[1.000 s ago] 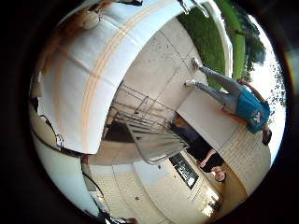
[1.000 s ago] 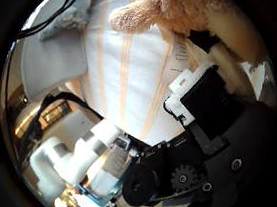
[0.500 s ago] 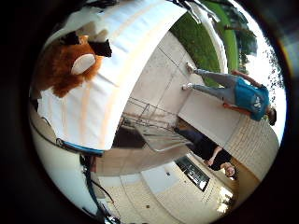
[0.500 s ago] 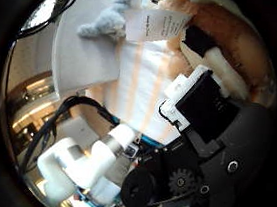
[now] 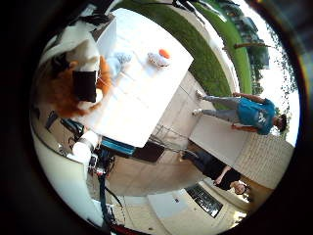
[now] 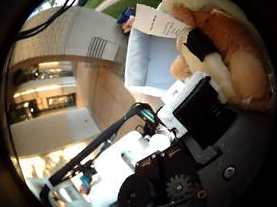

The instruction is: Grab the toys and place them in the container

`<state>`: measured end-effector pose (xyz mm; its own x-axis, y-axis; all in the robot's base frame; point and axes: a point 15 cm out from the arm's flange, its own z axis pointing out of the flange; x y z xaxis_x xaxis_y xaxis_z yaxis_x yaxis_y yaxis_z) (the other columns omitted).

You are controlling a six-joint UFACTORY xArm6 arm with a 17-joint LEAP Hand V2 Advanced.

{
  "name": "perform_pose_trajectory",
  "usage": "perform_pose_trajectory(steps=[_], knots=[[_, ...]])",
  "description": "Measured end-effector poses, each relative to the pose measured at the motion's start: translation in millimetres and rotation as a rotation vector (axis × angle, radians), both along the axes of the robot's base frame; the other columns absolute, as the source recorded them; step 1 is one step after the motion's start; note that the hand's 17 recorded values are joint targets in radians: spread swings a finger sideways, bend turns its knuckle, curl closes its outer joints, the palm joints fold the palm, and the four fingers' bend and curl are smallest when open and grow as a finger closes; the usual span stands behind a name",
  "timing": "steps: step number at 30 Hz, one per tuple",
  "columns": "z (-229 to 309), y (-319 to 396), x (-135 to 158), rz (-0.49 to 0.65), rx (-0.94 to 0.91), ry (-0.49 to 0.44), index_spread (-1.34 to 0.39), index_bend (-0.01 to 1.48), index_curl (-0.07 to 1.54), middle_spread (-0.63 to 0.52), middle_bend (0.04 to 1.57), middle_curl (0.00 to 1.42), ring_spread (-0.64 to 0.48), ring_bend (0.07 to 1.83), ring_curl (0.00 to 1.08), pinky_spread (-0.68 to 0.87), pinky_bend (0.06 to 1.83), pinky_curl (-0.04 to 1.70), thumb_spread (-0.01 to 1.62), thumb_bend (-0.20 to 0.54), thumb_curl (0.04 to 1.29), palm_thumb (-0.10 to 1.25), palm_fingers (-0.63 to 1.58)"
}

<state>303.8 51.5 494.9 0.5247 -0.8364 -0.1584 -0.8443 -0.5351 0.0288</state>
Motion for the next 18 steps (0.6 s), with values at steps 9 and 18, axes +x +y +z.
perform_pose_trajectory(steps=[9, 18], knots=[[-22.2, 131.1, 53.6, 0.079, 0.133, 0.018, -0.94, 0.73, 0.78, -0.26, 1.25, 1.07, -0.14, 1.45, 0.89, 0.15, 1.57, 0.86, 1.16, -0.015, 0.63, 1.0, 0.78], [-115.0, 182.2, 112.0, 0.048, 0.12, 0.113, -0.96, 0.72, 1.0, -0.24, 1.28, 1.08, -0.12, 1.54, 0.88, 0.13, 1.55, 0.91, 1.19, -0.03, 0.62, 0.89, 0.66]])
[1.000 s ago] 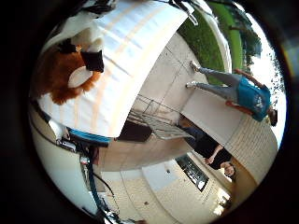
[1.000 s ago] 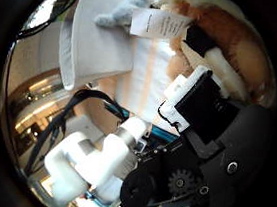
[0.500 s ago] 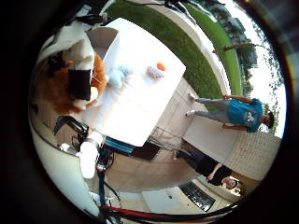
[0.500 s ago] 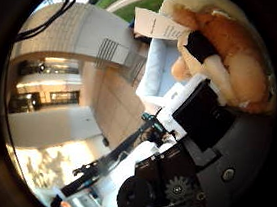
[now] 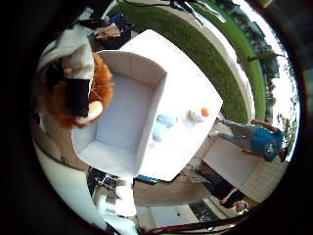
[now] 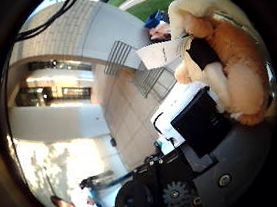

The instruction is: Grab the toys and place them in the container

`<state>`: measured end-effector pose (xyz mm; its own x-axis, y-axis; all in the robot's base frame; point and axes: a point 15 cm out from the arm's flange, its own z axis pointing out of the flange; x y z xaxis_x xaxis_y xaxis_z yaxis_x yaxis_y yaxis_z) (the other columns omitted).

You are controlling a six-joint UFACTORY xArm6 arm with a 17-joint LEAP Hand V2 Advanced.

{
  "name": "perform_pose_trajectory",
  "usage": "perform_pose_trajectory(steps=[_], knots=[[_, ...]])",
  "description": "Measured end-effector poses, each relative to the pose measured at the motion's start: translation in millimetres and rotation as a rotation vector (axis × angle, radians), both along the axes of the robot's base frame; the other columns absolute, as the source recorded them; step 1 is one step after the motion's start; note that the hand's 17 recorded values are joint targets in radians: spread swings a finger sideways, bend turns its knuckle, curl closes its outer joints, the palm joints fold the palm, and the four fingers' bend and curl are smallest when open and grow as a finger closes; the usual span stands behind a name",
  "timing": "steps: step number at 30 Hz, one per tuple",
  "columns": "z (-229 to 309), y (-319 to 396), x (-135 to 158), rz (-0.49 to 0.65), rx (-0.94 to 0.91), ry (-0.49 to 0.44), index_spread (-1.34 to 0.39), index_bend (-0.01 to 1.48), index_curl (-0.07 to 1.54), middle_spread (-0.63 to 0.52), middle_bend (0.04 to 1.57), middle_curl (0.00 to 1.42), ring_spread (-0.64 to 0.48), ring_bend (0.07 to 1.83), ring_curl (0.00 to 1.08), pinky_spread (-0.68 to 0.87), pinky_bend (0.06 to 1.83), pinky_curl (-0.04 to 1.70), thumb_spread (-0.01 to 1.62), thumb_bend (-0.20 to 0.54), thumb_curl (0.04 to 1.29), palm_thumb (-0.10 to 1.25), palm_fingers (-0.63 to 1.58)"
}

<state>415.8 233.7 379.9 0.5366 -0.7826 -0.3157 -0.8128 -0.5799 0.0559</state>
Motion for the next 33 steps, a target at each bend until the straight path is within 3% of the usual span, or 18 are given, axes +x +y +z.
perform_pose_trajectory(steps=[4, 6, 7, 10, 13, 17, 20, 29, 33], knots=[[-29.7, 2.5, 9.9, -0.009, -0.019, 0.047, -0.88, 0.62, 1.03, -0.2, 1.18, 1.0, -0.05, 1.43, 0.81, 0.18, 1.44, 0.88, 1.21, -0.023, 0.59, 0.87, 0.52], [-36.8, -1.3, 9.5, -0.009, -0.035, 0.066, -0.78, 0.52, 1.01, -0.16, 1.02, 0.94, -0.01, 1.34, 0.78, 0.21, 1.36, 0.87, 1.22, -0.026, 0.58, 0.86, 0.19], [-41.2, -2.4, 9.0, -0.007, -0.043, 0.077, -0.7, 0.48, 0.99, -0.13, 0.85, 0.86, 0.05, 1.23, 0.73, 0.25, 1.28, 0.85, 1.22, -0.028, 0.57, 0.85, -0.04], [-51.0, -8.4, 5.4, 0.0, -0.056, 0.12, -0.58, 0.39, 0.9, -0.06, 0.6, 0.71, 0.15, 0.98, 0.6, 0.32, 1.13, 0.74, 1.21, -0.026, 0.56, 0.83, -0.2], [-52.3, -25.3, 1.2, -0.016, -0.064, 0.169, -0.49, 0.33, 0.8, 0.0, 0.44, 0.59, 0.21, 0.72, 0.47, 0.38, 0.94, 0.64, 1.2, -0.022, 0.54, 0.83, -0.15], [-47.7, -45.6, -16.5, 0.0, -0.074, 0.257, -0.44, 0.28, 0.71, 0.02, 0.31, 0.5, 0.23, 0.55, 0.38, 0.41, 0.75, 0.54, 1.2, -0.019, 0.53, 0.84, -0.11], [-36.8, -64.2, -14.2, -0.012, -0.056, 0.246, -0.41, 0.23, 0.64, 0.03, 0.24, 0.46, 0.24, 0.47, 0.35, 0.44, 0.66, 0.48, 1.19, -0.019, 0.53, 0.85, -0.03], [-10.9, -173.3, 14.6, -0.207, -0.01, 0.168, -0.34, 0.16, 0.5, 0.04, 0.18, 0.41, 0.26, 0.41, 0.32, 0.46, 0.56, 0.4, 1.18, -0.022, 0.52, 0.85, 0.05], [-13.7, -229.1, 59.1, -0.328, -0.033, 0.01, -0.28, 0.16, 0.45, 0.04, 0.19, 0.39, 0.26, 0.41, 0.32, 0.45, 0.52, 0.37, 1.16, -0.04, 0.5, 0.78, 0.07]])
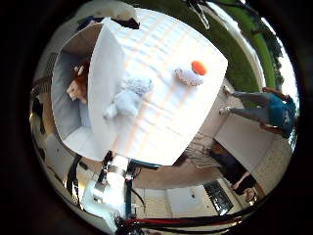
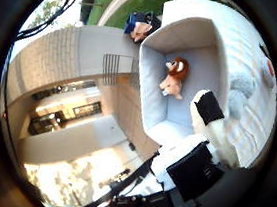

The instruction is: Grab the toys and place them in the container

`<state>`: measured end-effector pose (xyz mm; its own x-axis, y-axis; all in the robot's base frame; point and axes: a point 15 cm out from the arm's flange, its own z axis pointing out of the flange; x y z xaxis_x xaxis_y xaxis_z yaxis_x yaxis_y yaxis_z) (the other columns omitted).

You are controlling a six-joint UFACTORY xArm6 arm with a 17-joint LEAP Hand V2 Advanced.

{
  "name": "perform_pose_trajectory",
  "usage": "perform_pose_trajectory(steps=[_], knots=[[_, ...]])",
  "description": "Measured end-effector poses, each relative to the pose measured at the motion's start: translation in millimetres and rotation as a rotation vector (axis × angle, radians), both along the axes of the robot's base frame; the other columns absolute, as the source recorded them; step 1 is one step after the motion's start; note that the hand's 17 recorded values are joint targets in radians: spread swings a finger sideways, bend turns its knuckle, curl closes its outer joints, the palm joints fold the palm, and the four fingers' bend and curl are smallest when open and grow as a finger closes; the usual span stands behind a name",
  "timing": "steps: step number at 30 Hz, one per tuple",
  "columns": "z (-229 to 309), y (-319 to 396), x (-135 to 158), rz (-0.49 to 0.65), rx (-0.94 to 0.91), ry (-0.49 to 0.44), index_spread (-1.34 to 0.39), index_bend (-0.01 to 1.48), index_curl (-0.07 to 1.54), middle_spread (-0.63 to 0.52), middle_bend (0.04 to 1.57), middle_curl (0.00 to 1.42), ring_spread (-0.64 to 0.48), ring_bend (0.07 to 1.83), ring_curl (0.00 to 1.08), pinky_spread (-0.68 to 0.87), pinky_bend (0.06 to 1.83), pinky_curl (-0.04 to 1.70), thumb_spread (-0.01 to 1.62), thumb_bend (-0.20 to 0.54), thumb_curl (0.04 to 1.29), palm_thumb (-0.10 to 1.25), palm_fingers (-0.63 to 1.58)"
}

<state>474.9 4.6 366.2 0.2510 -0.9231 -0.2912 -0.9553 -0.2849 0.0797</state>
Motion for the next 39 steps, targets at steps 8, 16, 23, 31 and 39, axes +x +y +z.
perform_pose_trajectory(steps=[8, 16, 23, 31, 39], knots=[[-62.1, -124.1, 74.9, -0.012, -0.411, -0.127, -0.24, 0.16, 0.4, 0.04, 0.2, 0.38, 0.25, 0.39, 0.32, 0.43, 0.46, 0.34, 1.17, -0.091, 0.43, 0.54, 0.1], [-133.4, -151.7, 95.9, 0.015, -0.544, -0.063, -0.21, 0.16, 0.35, 0.04, 0.19, 0.37, 0.25, 0.37, 0.31, 0.42, 0.41, 0.31, 1.17, -0.049, 0.33, 0.34, 0.16], [-178.1, -151.7, 96.8, 0.044, -0.566, -0.002, -0.18, 0.16, 0.32, 0.04, 0.18, 0.36, 0.26, 0.39, 0.31, 0.42, 0.42, 0.3, 1.15, -0.033, 0.3, 0.29, 0.22], [-191.4, -153.5, 84.1, 0.079, -0.604, 0.071, -0.16, 0.18, 0.29, 0.0, 0.32, 0.38, 0.25, 0.62, 0.33, 0.46, 0.48, 0.25, 1.14, -0.023, 0.29, 0.3, 0.85], [-179.9, -139.9, 42.0, 0.104, -0.597, 0.231, -0.43, 0.23, 0.41, -0.09, 0.88, 0.68, 0.07, 1.14, 0.61, 0.43, 0.88, 0.5, 1.17, 0.069, 0.37, 0.65, 1.15]])
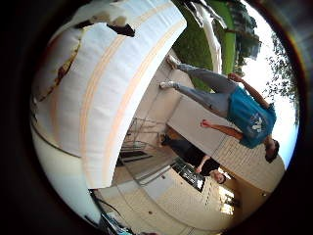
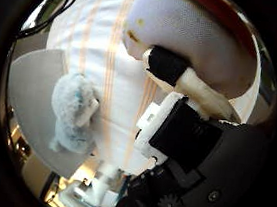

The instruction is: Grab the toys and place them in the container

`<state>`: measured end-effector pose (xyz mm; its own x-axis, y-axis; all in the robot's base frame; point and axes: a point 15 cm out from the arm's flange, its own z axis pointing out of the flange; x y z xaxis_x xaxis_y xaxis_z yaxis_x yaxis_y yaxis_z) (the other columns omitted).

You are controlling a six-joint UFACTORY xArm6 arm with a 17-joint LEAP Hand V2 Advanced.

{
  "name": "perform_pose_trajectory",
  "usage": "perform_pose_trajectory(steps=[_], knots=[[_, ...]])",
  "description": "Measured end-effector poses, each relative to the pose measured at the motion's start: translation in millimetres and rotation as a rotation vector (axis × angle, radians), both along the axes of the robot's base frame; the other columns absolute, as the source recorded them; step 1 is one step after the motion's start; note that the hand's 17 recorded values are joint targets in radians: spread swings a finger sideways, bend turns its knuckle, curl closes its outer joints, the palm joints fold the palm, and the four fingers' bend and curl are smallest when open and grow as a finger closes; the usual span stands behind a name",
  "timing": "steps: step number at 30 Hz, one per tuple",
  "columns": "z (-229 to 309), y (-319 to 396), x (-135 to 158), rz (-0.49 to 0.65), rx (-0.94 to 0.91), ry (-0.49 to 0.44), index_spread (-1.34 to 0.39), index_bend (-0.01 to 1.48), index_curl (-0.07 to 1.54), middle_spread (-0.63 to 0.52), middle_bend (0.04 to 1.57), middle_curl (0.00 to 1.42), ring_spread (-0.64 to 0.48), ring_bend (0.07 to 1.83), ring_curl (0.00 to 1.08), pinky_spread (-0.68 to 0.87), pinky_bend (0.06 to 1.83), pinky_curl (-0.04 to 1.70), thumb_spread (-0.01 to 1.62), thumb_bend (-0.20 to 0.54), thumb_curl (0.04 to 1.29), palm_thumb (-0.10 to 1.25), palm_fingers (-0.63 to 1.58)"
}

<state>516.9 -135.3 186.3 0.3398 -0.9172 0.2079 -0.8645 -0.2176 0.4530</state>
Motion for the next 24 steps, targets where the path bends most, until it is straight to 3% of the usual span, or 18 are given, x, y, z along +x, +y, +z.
perform_pose_trajectory(steps=[4, 7, 15, 24], knots=[[27.4, 10.7, -13.0, -0.007, 0.011, 0.016, -0.54, 0.34, 0.49, -0.13, 1.0, 0.77, 0.0, 1.22, 0.67, 0.39, 1.09, 0.61, 1.13, 0.11, 0.44, 0.84, 1.11], [50.4, 22.7, -15.1, -0.019, 0.048, -0.021, -0.6, 0.45, 0.57, -0.15, 1.05, 0.82, -0.03, 1.26, 0.71, 0.35, 1.19, 0.69, 1.12, 0.113, 0.49, 0.9, 1.08], [141.7, 64.8, -58.6, -0.035, 0.207, -0.066, -0.71, 0.63, 0.81, -0.18, 1.18, 0.93, -0.09, 1.35, 0.79, 0.27, 1.35, 0.84, 1.13, 0.056, 0.57, 0.93, 0.93], [248.7, 146.8, -114.9, 0.122, 0.302, -0.184, -0.78, 0.68, 1.06, -0.19, 1.3, 0.99, -0.13, 1.45, 0.85, 0.2, 1.44, 0.95, 1.15, -0.005, 0.65, 0.94, 0.79]])
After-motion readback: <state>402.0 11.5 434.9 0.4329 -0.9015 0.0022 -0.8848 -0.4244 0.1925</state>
